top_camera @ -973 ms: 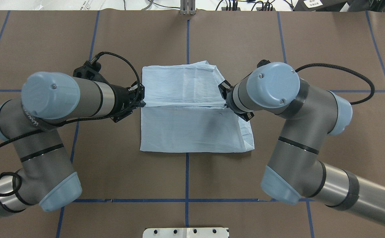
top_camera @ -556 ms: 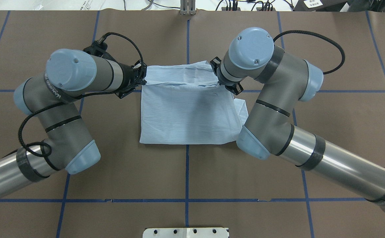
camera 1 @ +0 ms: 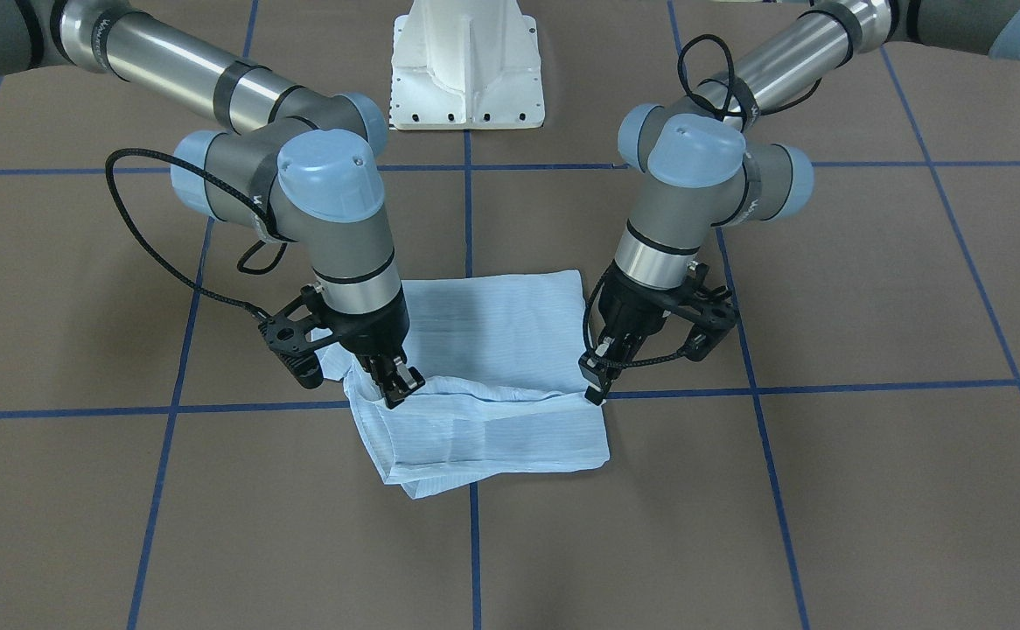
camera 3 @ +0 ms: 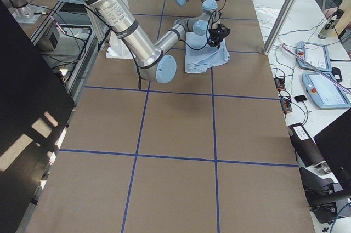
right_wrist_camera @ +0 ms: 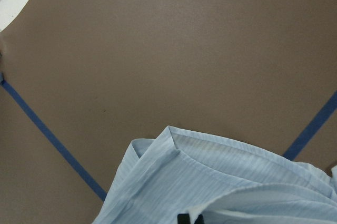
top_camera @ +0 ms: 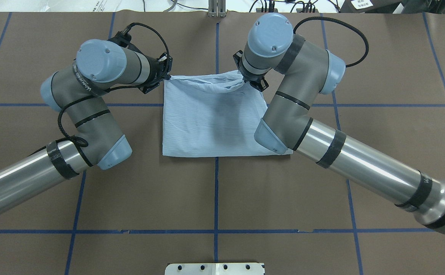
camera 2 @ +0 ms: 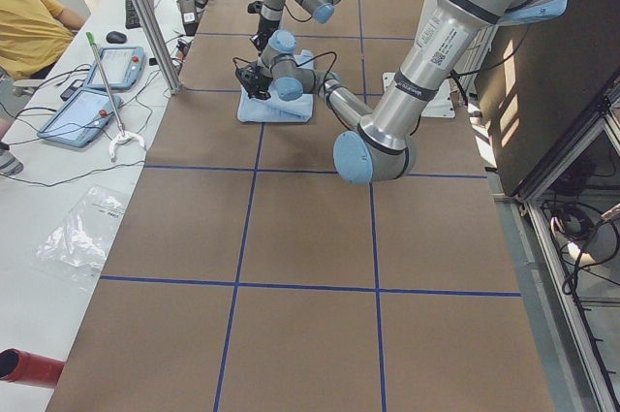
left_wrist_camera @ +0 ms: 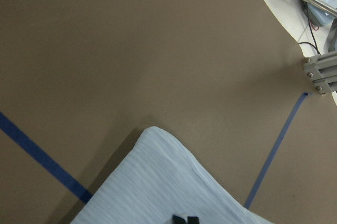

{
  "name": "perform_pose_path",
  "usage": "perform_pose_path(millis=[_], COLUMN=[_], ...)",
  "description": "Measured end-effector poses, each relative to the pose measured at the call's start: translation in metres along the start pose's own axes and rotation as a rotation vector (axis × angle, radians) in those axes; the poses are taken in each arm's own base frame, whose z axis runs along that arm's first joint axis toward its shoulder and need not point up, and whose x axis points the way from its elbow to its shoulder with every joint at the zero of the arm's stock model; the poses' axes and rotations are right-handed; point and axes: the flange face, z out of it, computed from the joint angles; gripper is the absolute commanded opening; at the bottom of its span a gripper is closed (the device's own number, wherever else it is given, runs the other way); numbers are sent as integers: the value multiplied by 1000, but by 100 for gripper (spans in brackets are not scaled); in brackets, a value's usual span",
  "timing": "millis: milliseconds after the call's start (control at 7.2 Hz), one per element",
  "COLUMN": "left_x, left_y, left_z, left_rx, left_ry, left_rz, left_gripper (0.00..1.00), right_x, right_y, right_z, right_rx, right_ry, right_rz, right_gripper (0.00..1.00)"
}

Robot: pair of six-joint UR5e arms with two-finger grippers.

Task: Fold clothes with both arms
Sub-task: 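Lay the folded edge onto the far edge with both grippers, then open both grippers and release the shirt's folded edge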

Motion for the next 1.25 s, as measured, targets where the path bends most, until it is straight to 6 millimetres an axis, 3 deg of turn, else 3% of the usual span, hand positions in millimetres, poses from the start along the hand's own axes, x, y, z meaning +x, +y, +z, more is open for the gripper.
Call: perform_pose_path(millis=[278,695,1251], left_x=[3,5,4], left_y=[-14,-24,-25], left_z=[23,53,64], left_rx=[17,36,39], left_ry=[-3,-20,-29], left_rz=[7,15,37], left_gripper=[0,0,0], right_x=[-13,-16,-28], right_y=[-9,-24,-22], right_z=[22,45,56], right_rx=[6,17,23], right_ry=[-5,8,24], right_rz=[-5,-32,-52], right_gripper=[0,0,0])
